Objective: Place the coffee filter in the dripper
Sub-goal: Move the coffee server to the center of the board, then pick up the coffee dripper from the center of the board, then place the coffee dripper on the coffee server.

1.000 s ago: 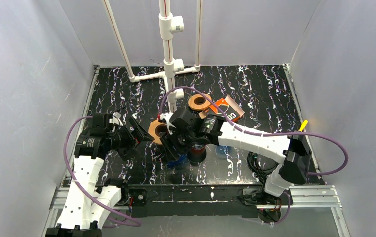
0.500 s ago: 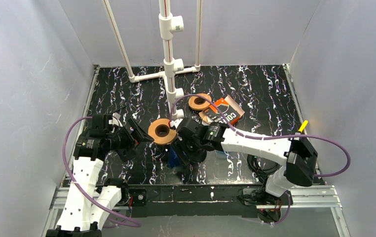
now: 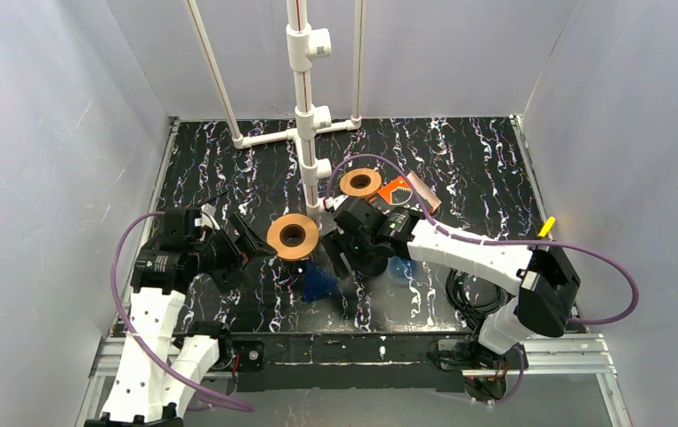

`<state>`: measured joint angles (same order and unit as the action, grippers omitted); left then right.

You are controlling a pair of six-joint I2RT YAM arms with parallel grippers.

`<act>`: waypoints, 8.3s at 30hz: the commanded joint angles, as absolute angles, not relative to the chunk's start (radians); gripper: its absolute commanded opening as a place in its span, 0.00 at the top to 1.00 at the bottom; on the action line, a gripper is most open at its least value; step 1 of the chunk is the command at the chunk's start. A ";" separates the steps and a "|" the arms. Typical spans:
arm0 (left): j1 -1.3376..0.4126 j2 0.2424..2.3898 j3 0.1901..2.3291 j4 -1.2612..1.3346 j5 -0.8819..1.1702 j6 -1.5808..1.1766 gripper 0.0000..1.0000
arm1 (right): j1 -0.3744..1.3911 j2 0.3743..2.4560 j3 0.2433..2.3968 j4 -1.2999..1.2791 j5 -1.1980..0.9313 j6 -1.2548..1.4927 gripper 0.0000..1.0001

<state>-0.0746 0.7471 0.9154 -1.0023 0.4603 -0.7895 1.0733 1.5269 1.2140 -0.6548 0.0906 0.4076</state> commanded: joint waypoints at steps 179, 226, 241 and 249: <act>-0.561 1.110 1.289 -1.196 0.327 -0.504 1.00 | 1.667 1.749 1.700 -0.890 0.750 -0.404 0.58; -0.535 1.016 1.340 -1.105 0.138 -0.668 1.00 | 0.988 1.313 1.532 -0.795 0.249 0.313 0.02; -0.414 1.070 1.356 -1.101 0.204 -0.643 1.00 | 0.729 1.237 1.354 -0.682 -0.020 0.525 0.02; -0.373 1.111 1.333 -1.023 0.233 -0.646 1.00 | 0.701 1.241 1.331 -0.640 -0.045 0.547 0.02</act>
<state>-0.3794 1.0992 1.3231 -1.0718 0.2001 -0.6544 0.7128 1.2648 1.3315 -0.7132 -0.0158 0.5201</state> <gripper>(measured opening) 0.064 0.984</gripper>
